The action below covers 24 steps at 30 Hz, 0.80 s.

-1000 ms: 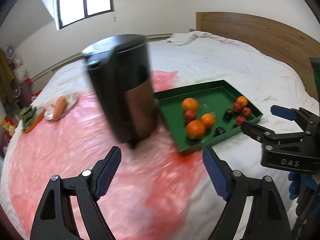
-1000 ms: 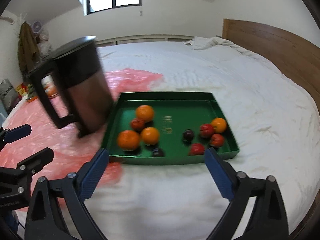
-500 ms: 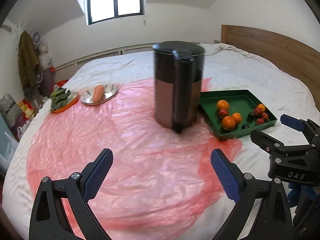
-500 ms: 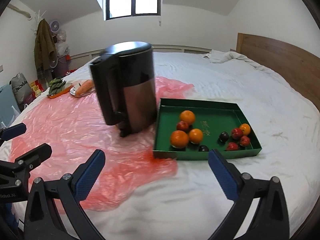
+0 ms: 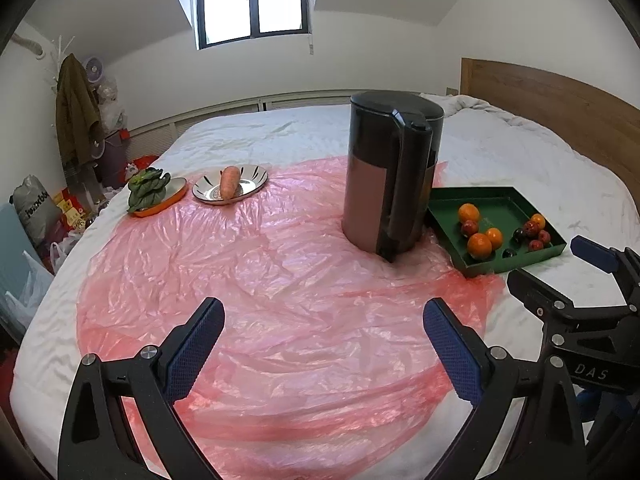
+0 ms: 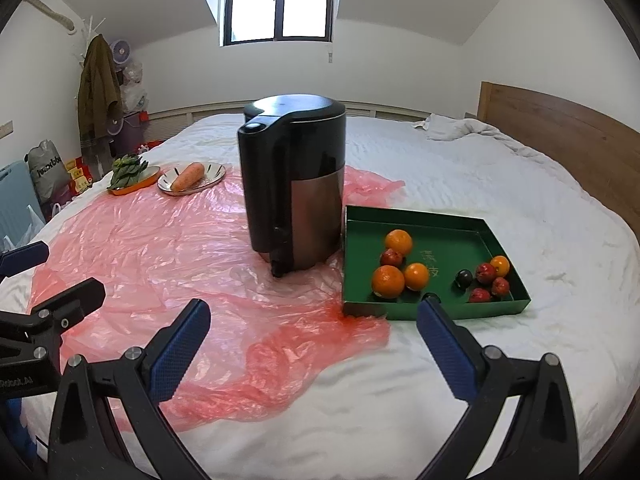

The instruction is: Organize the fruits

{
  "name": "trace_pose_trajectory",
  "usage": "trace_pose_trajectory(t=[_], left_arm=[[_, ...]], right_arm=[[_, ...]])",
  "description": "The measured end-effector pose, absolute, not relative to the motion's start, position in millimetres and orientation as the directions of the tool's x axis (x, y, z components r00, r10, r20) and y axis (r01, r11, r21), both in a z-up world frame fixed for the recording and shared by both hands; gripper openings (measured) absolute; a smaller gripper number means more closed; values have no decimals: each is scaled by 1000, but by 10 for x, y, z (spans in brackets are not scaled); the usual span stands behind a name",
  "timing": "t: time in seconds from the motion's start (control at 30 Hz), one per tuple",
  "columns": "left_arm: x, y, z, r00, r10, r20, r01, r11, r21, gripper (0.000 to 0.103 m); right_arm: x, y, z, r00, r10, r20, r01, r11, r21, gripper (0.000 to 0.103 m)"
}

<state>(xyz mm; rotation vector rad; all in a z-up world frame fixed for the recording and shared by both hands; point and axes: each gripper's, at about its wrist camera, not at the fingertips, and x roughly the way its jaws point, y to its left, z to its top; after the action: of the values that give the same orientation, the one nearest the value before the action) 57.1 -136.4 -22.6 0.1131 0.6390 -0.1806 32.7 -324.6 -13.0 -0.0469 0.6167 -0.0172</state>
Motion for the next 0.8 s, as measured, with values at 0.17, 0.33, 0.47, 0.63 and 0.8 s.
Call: trace_pose_trajectory(t=[0.17,0.33,0.47,0.63,0.8], left_arm=[[536,-1288,-259,780,-130,-612,195,980,42,102],[505,-1236,-266,776,-136,-615,195,980,29,101],[478,-1201,-266,776,-138,-615,192,981,23,102],[471,-1182,-268,779,-134,-613,186,982,22,102],[457,-1151,-255,789,-136,-599,188,982,24,101]], right_arm=[[268,-3163,-138,814,-24,-580,-9,998,-55,103],[222,-3109,-113,819,-24,-574,-18,998,-67,103],[197,-3077,-93,821,-25,-570,-20,997,-73,103],[170,-3047,-77,823,-26,-567,-22,997,-78,103],[164,-3024,-63,822,-24,-568,-24,997,-78,103]])
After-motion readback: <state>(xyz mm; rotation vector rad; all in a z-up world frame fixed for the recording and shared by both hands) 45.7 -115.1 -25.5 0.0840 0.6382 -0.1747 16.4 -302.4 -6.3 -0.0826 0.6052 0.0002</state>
